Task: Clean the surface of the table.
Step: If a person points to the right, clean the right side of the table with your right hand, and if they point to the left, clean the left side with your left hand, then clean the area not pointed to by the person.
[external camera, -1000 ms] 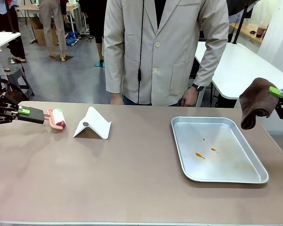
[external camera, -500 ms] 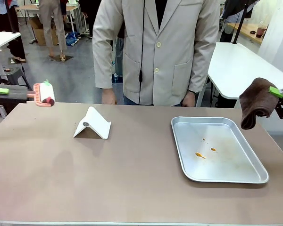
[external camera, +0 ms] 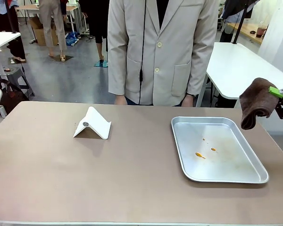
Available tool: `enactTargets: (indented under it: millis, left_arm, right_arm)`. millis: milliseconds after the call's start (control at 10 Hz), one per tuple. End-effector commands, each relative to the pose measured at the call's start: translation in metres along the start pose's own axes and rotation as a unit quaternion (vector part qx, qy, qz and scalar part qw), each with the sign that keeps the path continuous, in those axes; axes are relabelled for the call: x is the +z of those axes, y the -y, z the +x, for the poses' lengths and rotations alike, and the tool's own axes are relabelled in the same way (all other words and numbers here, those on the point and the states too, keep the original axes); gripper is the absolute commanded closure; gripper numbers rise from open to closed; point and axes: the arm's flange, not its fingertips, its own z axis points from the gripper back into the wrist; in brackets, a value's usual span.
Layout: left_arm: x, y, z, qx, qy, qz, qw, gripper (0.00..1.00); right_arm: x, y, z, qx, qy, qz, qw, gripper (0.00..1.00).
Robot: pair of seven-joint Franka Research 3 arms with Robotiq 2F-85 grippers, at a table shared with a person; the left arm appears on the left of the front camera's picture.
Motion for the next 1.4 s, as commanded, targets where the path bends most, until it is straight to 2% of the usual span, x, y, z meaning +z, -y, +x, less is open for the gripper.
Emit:
enactTargets:
  millis: [0, 400, 500, 1300]
  left_arm:
    - [0.035, -0.024, -0.01, -0.005, -0.039, -0.002, 0.999, 0.91]
    - [0.064, -0.044, -0.027, -0.013, -0.038, -0.023, 0.999, 0.91]
    - [0.025, -0.055, -0.027, 0.012, -0.027, -0.007, 1.0, 0.91]
    - [0.025, -0.055, -0.027, 0.012, -0.027, -0.007, 1.0, 0.91]
  right_arm:
    - [0.002, -0.004, -0.002, 0.002, -0.005, 0.007, 1.0, 1.0]
    - [0.002, -0.004, -0.002, 0.002, -0.005, 0.007, 1.0, 1.0]
    - [0.002, -0.004, -0.002, 0.002, -0.005, 0.007, 1.0, 1.0]
    - [0.002, -0.004, -0.002, 0.002, -0.005, 0.007, 1.0, 1.0]
